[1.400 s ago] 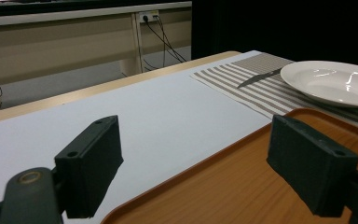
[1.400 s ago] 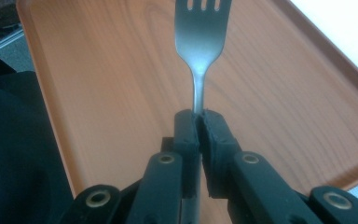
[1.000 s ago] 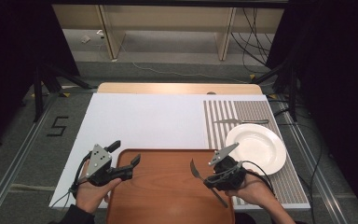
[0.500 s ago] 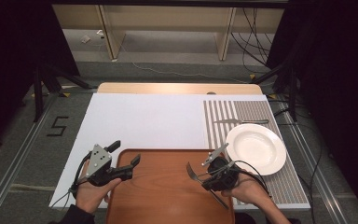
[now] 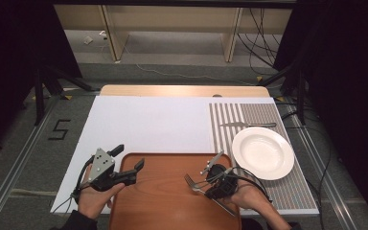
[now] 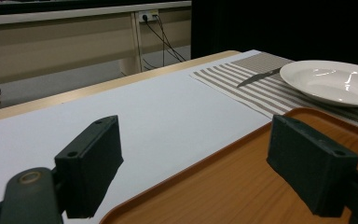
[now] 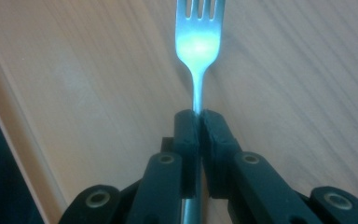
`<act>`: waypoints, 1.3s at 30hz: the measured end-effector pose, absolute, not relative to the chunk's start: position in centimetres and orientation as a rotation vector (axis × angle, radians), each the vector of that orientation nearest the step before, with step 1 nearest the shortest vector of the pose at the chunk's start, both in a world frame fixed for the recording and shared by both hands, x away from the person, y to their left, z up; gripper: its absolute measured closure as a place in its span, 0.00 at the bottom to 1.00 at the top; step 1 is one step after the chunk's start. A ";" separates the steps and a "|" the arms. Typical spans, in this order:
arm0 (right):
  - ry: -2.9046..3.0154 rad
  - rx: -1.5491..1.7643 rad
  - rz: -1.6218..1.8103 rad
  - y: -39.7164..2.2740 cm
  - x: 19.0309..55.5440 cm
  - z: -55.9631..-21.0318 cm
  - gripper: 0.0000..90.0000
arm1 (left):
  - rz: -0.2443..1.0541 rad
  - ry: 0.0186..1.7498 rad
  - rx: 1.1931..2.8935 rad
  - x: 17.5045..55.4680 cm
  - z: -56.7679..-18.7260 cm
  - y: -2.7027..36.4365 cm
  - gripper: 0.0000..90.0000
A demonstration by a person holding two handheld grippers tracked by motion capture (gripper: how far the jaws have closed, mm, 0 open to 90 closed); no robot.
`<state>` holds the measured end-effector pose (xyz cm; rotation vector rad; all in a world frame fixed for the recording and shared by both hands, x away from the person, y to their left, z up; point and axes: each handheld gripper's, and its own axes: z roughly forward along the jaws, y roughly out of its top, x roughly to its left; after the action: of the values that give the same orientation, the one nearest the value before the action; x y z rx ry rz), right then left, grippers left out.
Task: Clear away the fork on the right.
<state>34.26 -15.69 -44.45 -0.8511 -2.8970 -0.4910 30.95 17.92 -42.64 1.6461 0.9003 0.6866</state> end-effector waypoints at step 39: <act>-3.060 -0.584 -0.575 -13.8 32.6 -45.2 1.00 | 0.689 0.899 1.645 30.9 -42.6 18.0 0.19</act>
<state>32.59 -13.82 -45.23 -0.5837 -3.0603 -0.5750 30.91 17.97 -42.58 1.6454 0.8989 0.6887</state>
